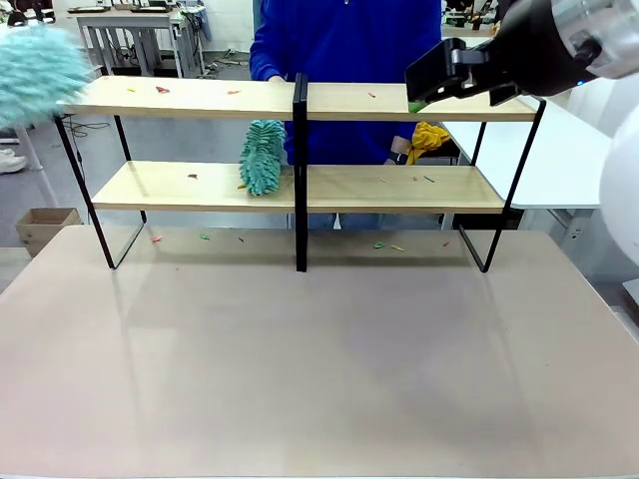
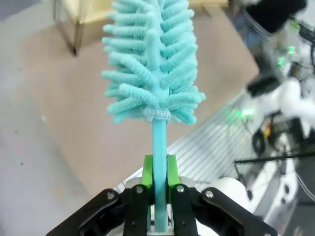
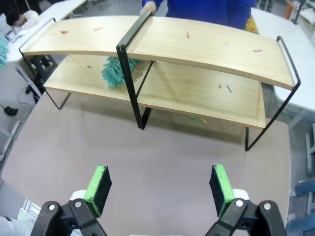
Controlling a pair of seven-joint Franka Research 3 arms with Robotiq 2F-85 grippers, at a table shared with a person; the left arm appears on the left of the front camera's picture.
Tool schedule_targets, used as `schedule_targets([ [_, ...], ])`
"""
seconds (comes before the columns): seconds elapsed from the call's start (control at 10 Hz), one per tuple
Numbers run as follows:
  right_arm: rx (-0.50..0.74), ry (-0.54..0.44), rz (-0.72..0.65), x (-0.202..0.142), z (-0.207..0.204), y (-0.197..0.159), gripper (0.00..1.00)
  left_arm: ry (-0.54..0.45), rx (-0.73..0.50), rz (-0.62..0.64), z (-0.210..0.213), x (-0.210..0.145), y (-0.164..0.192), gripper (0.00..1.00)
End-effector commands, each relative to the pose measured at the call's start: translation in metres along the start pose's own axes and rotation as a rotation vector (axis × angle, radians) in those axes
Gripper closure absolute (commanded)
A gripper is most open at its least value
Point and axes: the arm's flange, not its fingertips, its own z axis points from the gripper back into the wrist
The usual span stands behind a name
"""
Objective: Clean the shelves.
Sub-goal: Clean a randomly selected level of the Shelf with the Duster.
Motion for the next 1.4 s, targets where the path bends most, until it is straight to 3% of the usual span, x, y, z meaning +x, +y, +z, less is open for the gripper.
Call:
schedule_targets([
  [0.0,-0.002,-0.002,-0.003,0.001,0.000,-0.001,0.00,-0.235,0.020,0.204,0.055,-0.021,0.052,0.87],
  [0.1,-0.002,-0.002,-0.003,0.001,0.000,-0.001,0.00,-0.361,0.018,0.358,0.083,-0.058,0.084,0.87],
  [0.3,-0.002,-0.002,-0.003,0.001,0.000,-0.001,0.00,-0.461,-0.029,0.433,0.098,-0.092,0.105,0.87],
  [0.9,-0.002,-0.002,-0.003,0.001,0.000,-0.001,0.00,-0.394,-0.025,0.387,0.083,-0.067,0.096,0.87],
  [1.3,-0.002,-0.002,-0.003,0.001,0.000,-0.001,0.00,-0.294,0.011,0.324,0.063,-0.035,0.078,0.87],
])
